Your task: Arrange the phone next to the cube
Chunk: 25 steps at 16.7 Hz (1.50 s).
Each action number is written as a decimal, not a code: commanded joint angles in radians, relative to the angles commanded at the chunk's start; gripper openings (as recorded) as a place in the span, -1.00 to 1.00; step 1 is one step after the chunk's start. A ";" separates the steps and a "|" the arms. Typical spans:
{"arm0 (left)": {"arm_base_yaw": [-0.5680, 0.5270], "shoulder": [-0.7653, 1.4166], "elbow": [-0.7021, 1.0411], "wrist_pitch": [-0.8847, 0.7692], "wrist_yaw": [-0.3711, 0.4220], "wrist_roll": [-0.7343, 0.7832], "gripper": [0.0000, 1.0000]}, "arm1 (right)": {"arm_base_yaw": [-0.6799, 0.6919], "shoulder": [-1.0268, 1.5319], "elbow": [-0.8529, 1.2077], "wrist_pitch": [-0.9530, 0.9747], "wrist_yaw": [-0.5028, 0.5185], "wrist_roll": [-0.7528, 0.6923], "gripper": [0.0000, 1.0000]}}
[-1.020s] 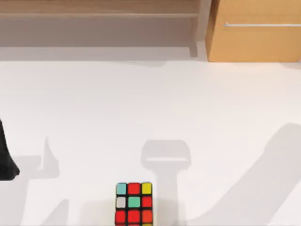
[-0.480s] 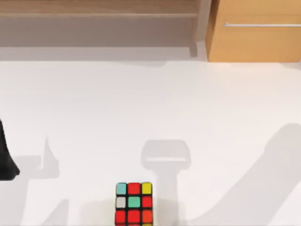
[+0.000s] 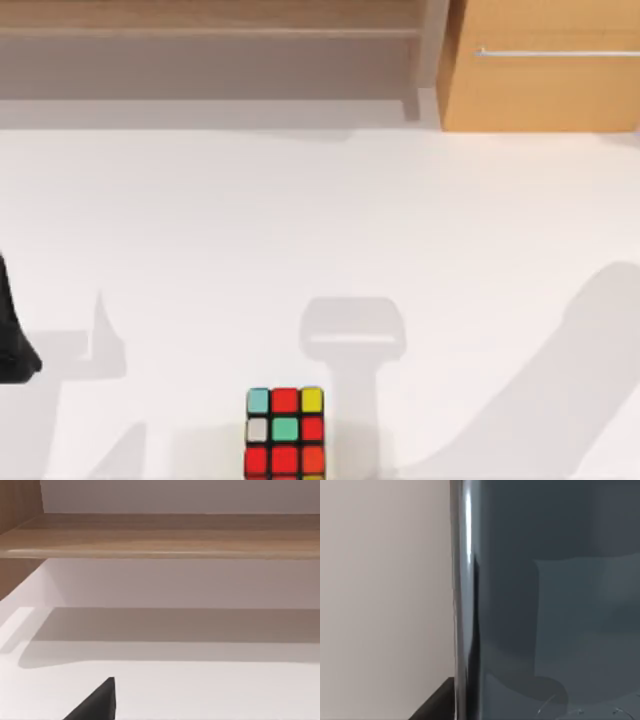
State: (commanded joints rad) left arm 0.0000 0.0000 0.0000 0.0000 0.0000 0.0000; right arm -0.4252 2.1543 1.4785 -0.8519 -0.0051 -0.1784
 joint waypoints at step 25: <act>0.000 0.000 0.000 0.000 0.000 0.000 1.00 | 0.397 -0.399 0.043 -0.113 0.051 0.495 -1.00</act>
State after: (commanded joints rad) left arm 0.0000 0.0000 0.0000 0.0000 0.0000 0.0000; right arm -0.0284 1.7554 1.5213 -0.9648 0.0457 0.3164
